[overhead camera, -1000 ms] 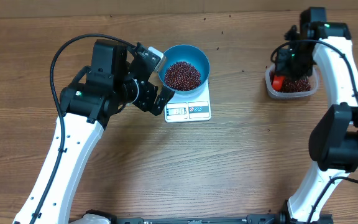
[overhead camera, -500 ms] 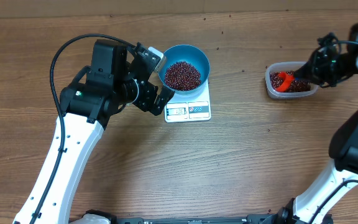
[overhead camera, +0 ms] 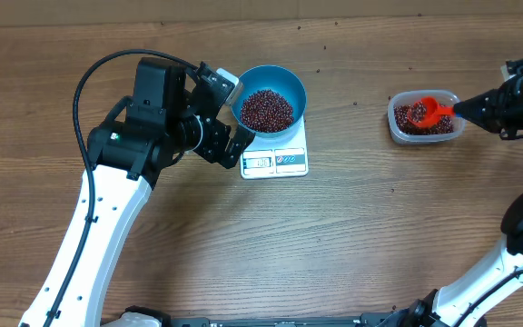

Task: Scoop item into bowl and weigh 150g on scale
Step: 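Move the scoop back to the tub and dip into the beans, then carry the filled red scoop over the teal bowl and tilt to pour, then move the right gripper's scoop back to the tub and dip into beans, then lift the filled scoop and tilt it over the teal bowl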

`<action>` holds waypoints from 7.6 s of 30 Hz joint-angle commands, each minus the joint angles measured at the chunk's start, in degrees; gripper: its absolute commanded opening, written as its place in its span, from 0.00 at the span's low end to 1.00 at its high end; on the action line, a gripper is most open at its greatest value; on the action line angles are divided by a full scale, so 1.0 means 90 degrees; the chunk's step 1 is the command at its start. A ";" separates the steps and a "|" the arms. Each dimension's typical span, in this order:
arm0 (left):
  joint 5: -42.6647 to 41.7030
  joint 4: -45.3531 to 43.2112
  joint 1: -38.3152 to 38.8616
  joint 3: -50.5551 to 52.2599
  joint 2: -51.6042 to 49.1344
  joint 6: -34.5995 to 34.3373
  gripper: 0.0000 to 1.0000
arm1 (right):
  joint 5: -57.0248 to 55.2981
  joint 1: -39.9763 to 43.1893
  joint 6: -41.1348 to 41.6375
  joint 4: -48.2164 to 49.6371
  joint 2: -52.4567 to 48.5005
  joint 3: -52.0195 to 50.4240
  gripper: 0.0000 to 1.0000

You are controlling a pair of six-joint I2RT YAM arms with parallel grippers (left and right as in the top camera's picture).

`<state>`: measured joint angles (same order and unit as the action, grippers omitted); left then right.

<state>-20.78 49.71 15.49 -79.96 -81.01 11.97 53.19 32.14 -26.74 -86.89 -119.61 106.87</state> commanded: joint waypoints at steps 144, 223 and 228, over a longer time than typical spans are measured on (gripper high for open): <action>0.0046 -0.0027 -0.0010 -0.0143 0.0044 -0.0092 1.00 | -0.4685 -0.2446 0.1773 0.3854 0.1309 -0.2385 0.04; 0.0046 -0.0027 -0.0010 -0.0143 0.0044 -0.0092 0.99 | -0.4505 -0.5520 0.2773 0.4398 0.1316 -0.0262 0.04; 0.0046 -0.0027 -0.0010 -0.0143 0.0044 -0.0092 1.00 | -0.6671 -0.6424 0.2154 0.4333 0.1316 -0.0194 0.04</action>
<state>-20.78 49.71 15.49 -79.96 -81.01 11.97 10.35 -22.31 -3.25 -47.83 -107.63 103.22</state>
